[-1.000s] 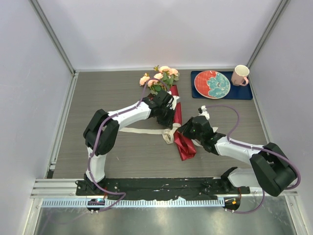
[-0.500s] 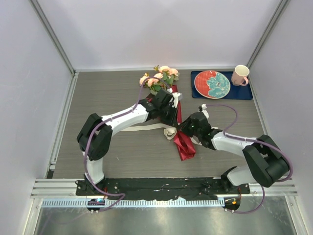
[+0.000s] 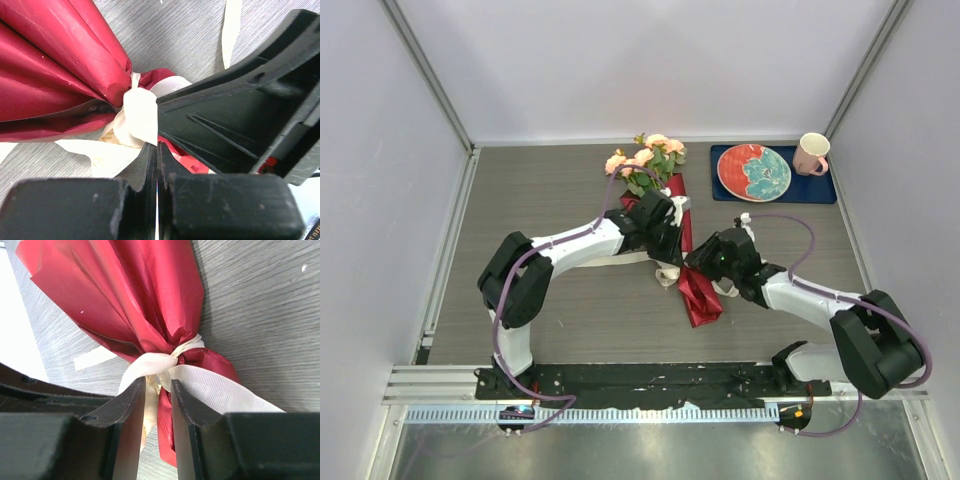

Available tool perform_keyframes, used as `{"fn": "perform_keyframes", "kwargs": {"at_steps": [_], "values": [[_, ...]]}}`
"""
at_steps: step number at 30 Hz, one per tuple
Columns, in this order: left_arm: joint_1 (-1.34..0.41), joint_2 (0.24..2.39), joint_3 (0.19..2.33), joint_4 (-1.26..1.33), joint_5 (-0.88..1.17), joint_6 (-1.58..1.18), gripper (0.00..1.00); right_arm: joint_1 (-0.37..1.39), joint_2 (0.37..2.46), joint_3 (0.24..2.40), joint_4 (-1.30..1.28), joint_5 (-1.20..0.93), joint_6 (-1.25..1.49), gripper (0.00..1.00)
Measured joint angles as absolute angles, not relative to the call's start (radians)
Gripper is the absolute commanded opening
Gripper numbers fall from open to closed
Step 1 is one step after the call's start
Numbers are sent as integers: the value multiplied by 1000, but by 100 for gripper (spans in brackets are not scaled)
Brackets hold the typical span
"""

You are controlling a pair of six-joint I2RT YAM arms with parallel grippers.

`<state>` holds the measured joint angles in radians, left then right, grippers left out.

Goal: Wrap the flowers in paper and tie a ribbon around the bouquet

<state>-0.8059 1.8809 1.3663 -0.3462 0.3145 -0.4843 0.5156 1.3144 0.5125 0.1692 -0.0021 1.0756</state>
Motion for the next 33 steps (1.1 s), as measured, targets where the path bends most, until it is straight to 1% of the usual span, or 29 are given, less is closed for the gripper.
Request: {"fn": "perform_keyframes", "kwargs": {"at_steps": [5,8,11,12,14,16,19,22,23,26,28,29,30,31,32,33], "values": [[-806,1881,1364,-340,315,-490,0,513,1231,512,83,-3,1043,36],[-806,1881,1360,-338,315,-491,0,513,1181,510,42,-3,1034,41],[-806,1881,1349,-331,315,-492,0,509,1136,510,5,-3,1036,47],[-806,1881,1345,-329,315,-492,0,506,1127,510,-2,-3,1042,53],[-806,1880,1337,-327,315,-494,0,502,1123,511,-11,-5,1061,58],[-806,1880,1332,-326,315,-495,0,498,1134,511,-15,-14,1097,58],[-806,1880,1331,-325,315,-495,0,494,1177,511,15,-44,1148,53],[-806,1880,1330,-324,316,-495,0,494,1245,511,72,-81,1203,45],[-806,1880,1330,-324,316,-496,0,493,1259,511,84,-88,1214,34],[-806,1880,1323,-322,319,-496,0,493,1286,508,119,-104,1250,17],[-806,1880,1318,-321,323,-497,0,493,1286,504,134,-108,1266,17],[-806,1880,1317,-321,323,-496,0,493,1286,503,141,-108,1274,9],[-806,1880,1316,-321,324,-496,0,493,1286,500,146,-108,1278,5],[-806,1880,1314,-321,325,-496,2,493,1286,497,150,-108,1281,0],[-806,1880,1313,-320,326,-496,9,493,1286,493,153,-110,1286,0],[-806,1880,1313,-320,327,-495,12,493,1286,489,156,-111,1288,0]]}}
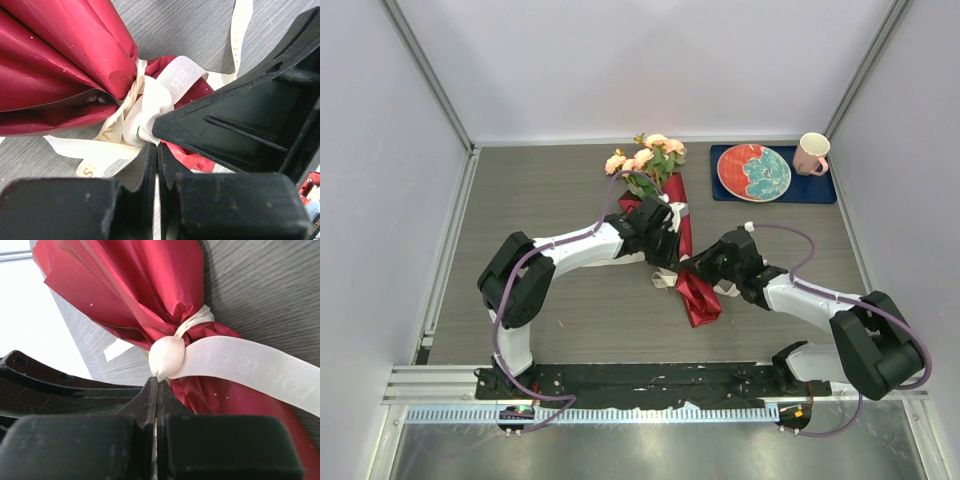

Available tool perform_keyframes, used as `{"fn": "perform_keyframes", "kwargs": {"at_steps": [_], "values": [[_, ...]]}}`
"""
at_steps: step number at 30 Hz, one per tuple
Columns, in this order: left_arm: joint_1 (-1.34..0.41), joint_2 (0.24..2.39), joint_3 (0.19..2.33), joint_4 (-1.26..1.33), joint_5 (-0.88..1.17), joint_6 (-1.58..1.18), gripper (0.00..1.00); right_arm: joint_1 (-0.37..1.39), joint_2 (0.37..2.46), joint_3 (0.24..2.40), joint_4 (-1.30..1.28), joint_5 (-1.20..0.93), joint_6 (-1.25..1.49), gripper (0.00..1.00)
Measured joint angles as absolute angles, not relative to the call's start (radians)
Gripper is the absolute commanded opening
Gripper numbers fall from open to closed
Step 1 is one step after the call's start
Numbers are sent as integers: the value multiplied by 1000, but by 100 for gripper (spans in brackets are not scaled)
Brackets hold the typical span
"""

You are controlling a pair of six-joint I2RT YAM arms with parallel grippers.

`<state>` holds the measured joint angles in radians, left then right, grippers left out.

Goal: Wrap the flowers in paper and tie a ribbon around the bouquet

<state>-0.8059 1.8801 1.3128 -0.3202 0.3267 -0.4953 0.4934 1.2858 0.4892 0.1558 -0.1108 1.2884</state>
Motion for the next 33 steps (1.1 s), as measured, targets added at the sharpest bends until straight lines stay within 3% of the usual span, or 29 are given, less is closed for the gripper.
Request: {"fn": "perform_keyframes", "kwargs": {"at_steps": [6,9,12,15,20,25,33], "values": [[-806,1862,1312,-329,337,-491,16,493,1277,443,167,-112,1293,0],[-805,1846,1324,-344,344,-490,38,493,1256,425,177,-112,1293,0],[-802,1842,1338,-350,354,-492,48,493,1225,409,181,-110,1291,0],[-792,1829,1338,-354,356,-498,44,489,1201,392,189,-111,1289,0],[-770,1851,1443,-445,323,-475,27,475,1197,367,208,-118,1289,0],[-764,1933,1567,-477,320,-425,34,465,1197,366,216,-126,1289,0],[-781,2008,1570,-539,337,-378,34,461,1198,366,221,-138,1289,0]]}}
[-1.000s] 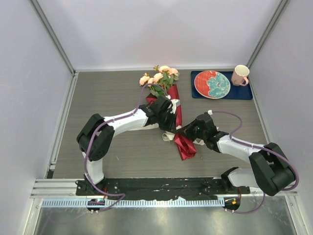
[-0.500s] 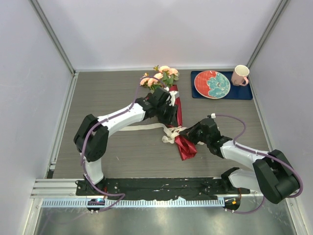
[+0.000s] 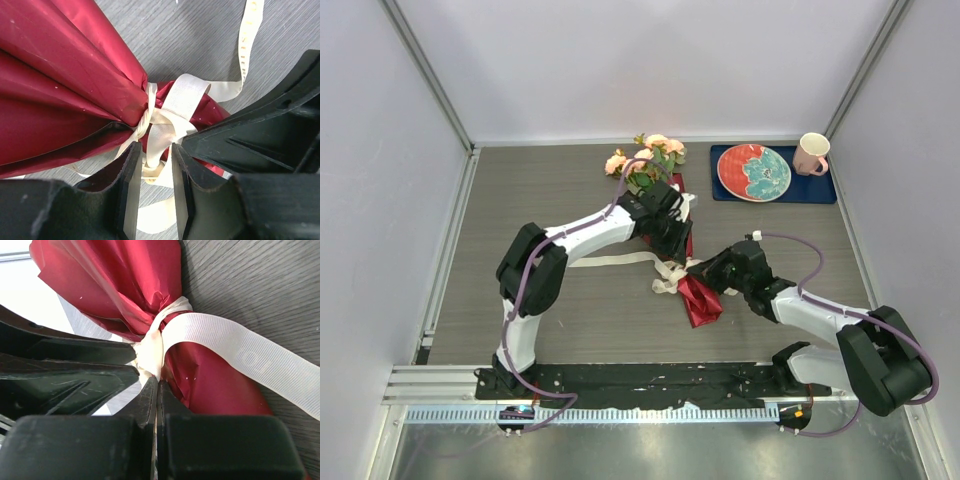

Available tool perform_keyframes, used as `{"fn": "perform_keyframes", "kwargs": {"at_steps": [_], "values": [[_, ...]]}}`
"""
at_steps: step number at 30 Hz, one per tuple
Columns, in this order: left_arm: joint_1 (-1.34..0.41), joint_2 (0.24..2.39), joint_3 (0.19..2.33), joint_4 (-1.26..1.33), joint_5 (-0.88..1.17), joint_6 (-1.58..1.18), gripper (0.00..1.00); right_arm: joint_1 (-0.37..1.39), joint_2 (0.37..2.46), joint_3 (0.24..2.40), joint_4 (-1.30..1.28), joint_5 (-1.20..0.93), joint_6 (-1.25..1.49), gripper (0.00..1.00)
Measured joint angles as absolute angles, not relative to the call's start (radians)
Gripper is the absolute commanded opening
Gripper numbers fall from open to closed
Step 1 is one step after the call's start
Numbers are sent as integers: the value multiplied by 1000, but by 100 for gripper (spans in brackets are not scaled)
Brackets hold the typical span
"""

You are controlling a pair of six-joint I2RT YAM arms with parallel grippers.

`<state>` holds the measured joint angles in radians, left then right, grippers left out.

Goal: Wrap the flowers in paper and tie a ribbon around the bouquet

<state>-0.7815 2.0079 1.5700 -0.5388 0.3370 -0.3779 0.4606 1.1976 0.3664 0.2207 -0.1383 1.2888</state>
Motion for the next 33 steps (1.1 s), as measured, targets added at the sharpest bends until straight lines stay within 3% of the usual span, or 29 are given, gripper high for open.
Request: {"fn": "perform_keyframes", "kwargs": {"at_steps": [7,8,12,16,25,28,29,33], "values": [[-792,2037,1570,-545,342,-357,36,458,1198,366,225,-144,1289,0],[-792,2042,1572,-546,342,-356,34,458,1198,366,225,-144,1289,0],[-793,2070,1603,-559,339,-355,10,456,1198,366,225,-144,1288,0],[-792,2073,1607,-556,314,-361,2,456,1198,366,223,-144,1273,0],[-776,1967,1504,-442,319,-416,0,456,1188,380,192,-158,1018,0],[-767,1942,1492,-393,335,-440,0,454,1189,415,176,-191,889,18],[-763,1938,1486,-373,342,-449,0,453,1191,426,174,-205,853,34],[-757,1936,1480,-344,358,-473,0,450,1187,476,119,-251,715,51]]}}
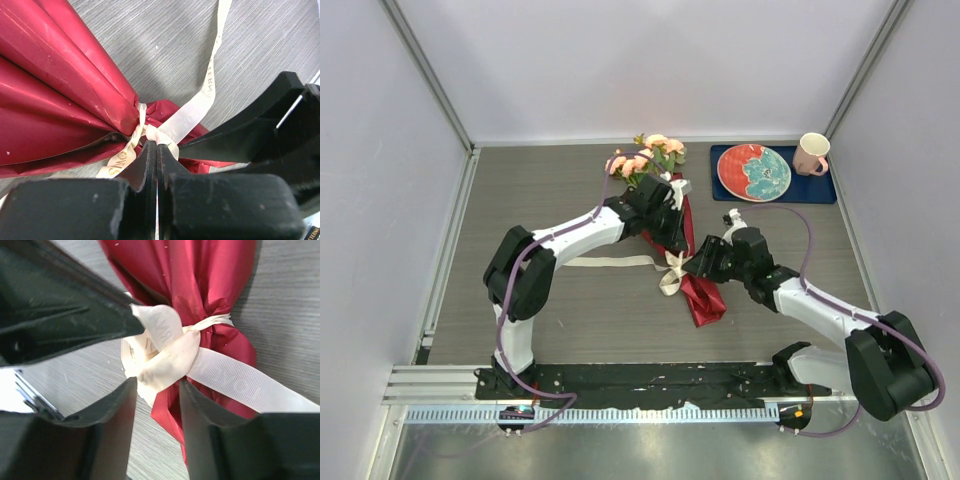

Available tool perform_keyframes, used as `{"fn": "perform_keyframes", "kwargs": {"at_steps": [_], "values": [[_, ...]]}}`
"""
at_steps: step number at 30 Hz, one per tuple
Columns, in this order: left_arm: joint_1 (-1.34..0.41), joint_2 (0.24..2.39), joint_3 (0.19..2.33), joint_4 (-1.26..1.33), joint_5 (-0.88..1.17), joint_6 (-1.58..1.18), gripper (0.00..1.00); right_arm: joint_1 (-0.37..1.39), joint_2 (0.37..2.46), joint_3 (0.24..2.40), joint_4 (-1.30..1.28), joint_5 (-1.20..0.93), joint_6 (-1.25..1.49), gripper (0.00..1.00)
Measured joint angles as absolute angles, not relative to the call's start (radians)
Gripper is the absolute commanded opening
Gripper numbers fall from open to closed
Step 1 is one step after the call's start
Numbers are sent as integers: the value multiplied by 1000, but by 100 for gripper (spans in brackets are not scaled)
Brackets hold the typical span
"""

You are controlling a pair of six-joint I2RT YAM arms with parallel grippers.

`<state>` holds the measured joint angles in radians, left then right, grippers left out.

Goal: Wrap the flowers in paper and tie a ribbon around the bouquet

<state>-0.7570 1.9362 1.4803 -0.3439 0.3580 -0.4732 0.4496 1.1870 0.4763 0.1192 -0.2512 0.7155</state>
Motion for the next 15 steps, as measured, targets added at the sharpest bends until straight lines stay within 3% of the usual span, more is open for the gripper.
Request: {"fn": "perform_keyframes", "kwargs": {"at_steps": [8,15], "values": [[-751,1943,1489,-338,373,-493,0,450,1075,554,-25,-255,489,69],[-735,1970,1505,-343,405,-518,0,450,1172,566,89,-226,390,72]]}}
